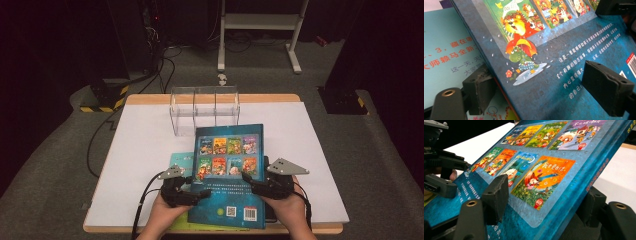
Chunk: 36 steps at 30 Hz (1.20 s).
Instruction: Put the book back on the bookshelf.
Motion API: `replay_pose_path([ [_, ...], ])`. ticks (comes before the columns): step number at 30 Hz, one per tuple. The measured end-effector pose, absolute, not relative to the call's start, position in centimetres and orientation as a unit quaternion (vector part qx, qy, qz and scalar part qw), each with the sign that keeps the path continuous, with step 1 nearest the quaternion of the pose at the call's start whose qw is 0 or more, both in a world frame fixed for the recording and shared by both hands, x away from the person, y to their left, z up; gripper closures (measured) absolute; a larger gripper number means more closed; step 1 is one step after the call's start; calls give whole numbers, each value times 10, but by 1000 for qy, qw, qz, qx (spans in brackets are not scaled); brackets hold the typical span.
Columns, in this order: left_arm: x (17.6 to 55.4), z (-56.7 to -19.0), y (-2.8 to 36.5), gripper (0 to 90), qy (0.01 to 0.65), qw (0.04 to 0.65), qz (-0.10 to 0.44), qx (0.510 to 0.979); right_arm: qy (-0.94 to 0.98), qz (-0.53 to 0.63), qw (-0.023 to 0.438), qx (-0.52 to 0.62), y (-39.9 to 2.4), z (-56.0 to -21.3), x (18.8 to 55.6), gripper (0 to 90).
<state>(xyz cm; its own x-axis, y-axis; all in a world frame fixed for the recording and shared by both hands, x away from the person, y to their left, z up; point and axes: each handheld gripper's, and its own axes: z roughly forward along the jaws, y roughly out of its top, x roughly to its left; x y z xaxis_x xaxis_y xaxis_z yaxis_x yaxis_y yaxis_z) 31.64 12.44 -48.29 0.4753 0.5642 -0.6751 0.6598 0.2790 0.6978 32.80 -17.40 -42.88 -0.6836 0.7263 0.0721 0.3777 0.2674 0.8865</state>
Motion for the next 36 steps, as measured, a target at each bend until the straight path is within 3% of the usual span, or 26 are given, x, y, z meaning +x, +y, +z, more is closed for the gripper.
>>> replay_pose_path([
  [12,329,-474,129,185,525,616,-30,586,772,489,175,366,-167,-422,334,332],
  [20,358,-462,136,277,530,627,-26,571,771,482,186,373,-159,-411,355,332],
  [36,338,-455,155,361,506,659,28,555,767,479,200,376,-137,-395,357,321],
])
